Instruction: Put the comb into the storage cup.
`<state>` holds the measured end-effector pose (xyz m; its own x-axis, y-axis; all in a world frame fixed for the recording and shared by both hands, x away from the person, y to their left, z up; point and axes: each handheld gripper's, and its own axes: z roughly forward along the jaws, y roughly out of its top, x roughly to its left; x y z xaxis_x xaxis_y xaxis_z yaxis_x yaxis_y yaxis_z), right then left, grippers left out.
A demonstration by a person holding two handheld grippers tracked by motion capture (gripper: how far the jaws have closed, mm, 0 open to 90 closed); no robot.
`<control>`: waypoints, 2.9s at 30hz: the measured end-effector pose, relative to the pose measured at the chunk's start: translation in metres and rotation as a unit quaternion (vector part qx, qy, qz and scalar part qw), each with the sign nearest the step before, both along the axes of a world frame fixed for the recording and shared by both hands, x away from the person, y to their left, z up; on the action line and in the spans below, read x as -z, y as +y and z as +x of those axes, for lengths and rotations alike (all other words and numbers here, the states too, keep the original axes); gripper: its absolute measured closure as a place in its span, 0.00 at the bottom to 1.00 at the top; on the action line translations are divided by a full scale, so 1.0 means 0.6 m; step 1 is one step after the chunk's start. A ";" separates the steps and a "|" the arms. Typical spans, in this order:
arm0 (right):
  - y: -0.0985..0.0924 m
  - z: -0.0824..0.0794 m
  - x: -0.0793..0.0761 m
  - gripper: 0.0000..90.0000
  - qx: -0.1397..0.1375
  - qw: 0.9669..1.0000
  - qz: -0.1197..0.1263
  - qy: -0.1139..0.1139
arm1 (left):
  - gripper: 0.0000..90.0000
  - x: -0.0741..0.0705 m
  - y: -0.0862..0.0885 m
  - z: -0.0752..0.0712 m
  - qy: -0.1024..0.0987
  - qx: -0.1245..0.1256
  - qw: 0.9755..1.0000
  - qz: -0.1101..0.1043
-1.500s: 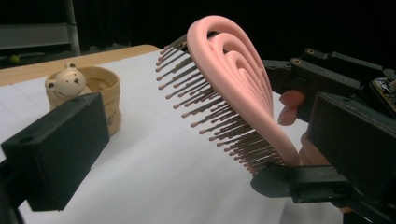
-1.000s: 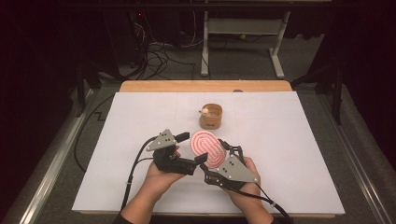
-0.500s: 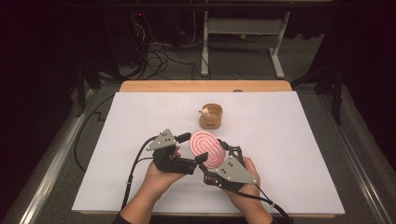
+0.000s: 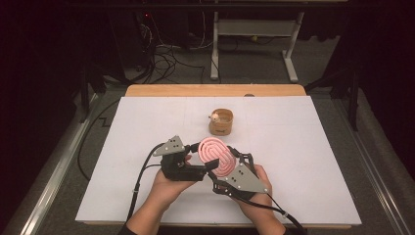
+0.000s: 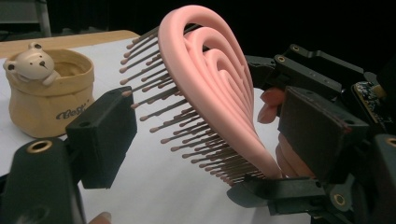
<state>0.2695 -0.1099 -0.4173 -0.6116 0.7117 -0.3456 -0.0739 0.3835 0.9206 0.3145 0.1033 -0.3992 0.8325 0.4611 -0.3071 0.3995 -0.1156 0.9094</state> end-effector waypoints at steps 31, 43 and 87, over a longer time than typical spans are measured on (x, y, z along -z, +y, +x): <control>0.004 0.000 0.004 0.22 0.004 1.000 -0.017 -0.014 | 0.56 0.003 0.004 0.008 0.032 0.018 0.999 -0.025; 0.005 -0.003 0.002 0.22 0.008 0.999 -0.026 -0.024 | 0.61 0.004 0.002 0.006 0.037 0.023 0.998 -0.037; 0.011 -0.007 -0.006 0.21 0.021 0.998 -0.031 -0.048 | 0.70 -0.019 -0.005 -0.016 -0.014 0.007 0.999 -0.043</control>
<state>0.2654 -0.1033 -0.4134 -0.5427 0.7114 -0.4464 -0.1437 0.4450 0.8839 0.3048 0.1004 -0.3880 0.8480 0.4216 -0.3212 0.3721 -0.0420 0.9272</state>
